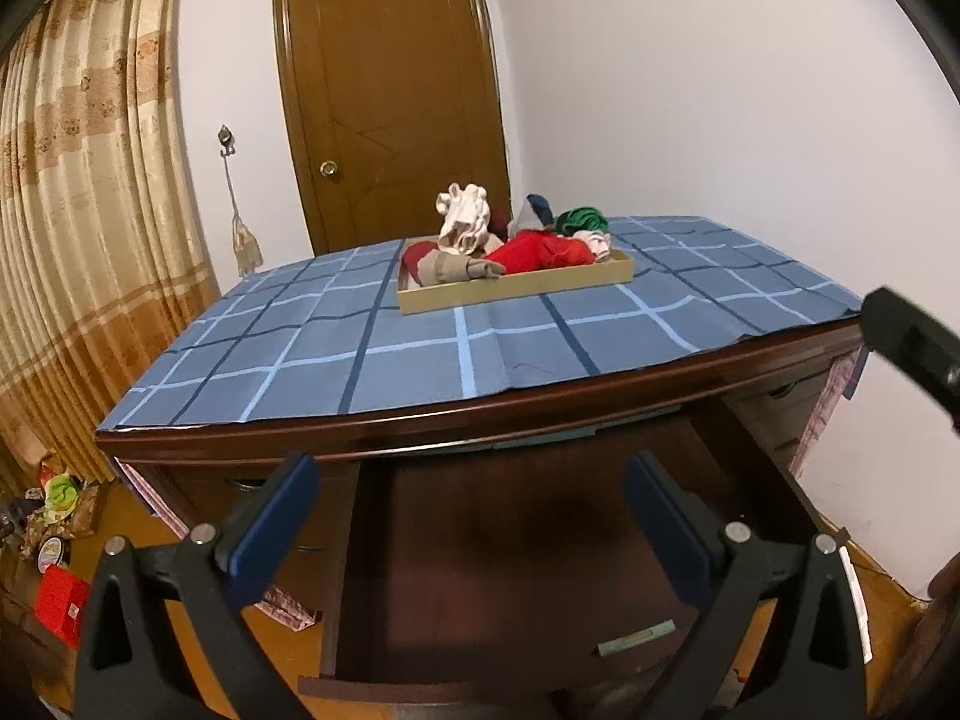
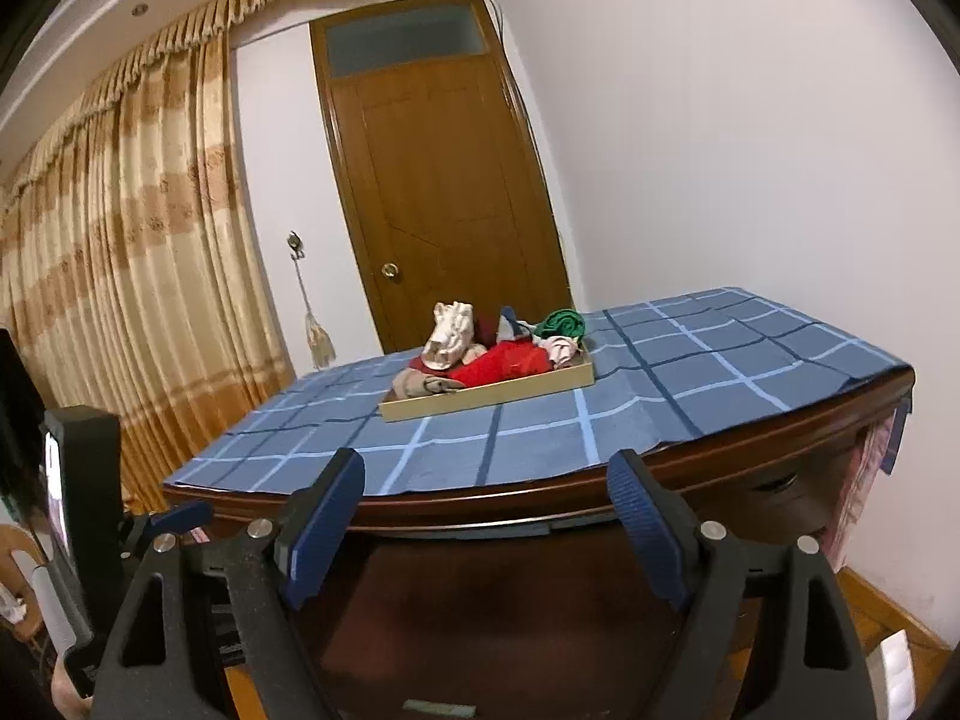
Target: Take underwear out of drawer
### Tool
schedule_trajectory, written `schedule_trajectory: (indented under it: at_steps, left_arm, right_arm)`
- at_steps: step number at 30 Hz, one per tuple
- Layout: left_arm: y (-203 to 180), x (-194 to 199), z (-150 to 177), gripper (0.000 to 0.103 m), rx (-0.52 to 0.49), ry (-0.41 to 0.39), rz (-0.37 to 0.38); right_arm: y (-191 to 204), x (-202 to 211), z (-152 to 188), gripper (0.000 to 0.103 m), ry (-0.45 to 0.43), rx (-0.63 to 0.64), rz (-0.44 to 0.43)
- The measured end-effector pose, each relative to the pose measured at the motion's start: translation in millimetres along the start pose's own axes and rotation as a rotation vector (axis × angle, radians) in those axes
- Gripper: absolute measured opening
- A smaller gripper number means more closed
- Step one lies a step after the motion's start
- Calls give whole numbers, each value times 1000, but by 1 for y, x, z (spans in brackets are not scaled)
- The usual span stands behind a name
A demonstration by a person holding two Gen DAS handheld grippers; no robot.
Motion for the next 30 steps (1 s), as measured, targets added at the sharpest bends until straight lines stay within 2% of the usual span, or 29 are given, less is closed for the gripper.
schedule_trajectory:
  at_steps: [23,30]
  left_arm:
    - [2,4,1,103,14,-1,3]
    - [-2,4,1,103,-1,-13,-20]
  right_arm:
    - [4,2,1,86,-2,2,-3]
    - [3,2,2,86,-2,-3,0]
Point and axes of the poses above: each gripper's, at about its wrist camera, not at the fingertips, and x roughly against the way its jaws point, y to its left, z to its underside, the point moved 4 cm from there along -x, roughly the way its jaws point, and after that the axes turned 15 degrees about -z, right-handed, at the moved point
